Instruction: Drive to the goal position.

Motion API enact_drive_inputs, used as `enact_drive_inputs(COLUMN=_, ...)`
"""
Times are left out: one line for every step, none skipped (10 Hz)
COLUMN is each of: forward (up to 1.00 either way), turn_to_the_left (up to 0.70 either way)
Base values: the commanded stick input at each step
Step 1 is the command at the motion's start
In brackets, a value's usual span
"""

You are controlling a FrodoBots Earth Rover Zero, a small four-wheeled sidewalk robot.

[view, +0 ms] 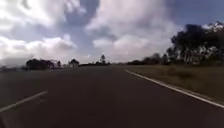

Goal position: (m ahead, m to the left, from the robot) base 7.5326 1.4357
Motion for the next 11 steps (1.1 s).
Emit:
enact_drive_inputs(forward=1.00, turn_to_the_left=0.00)
enact_drive_inputs(forward=1.00, turn_to_the_left=0.00)
enact_drive_inputs(forward=1.00, turn_to_the_left=0.00)
enact_drive_inputs(forward=1.00, turn_to_the_left=0.00)
enact_drive_inputs(forward=1.00, turn_to_the_left=0.00)
enact_drive_inputs(forward=1.00, turn_to_the_left=0.00)
enact_drive_inputs(forward=1.00, turn_to_the_left=0.00)
enact_drive_inputs(forward=1.00, turn_to_the_left=0.00)
enact_drive_inputs(forward=1.00, turn_to_the_left=0.00)
enact_drive_inputs(forward=1.00, turn_to_the_left=0.00)
enact_drive_inputs(forward=1.00, turn_to_the_left=0.00)
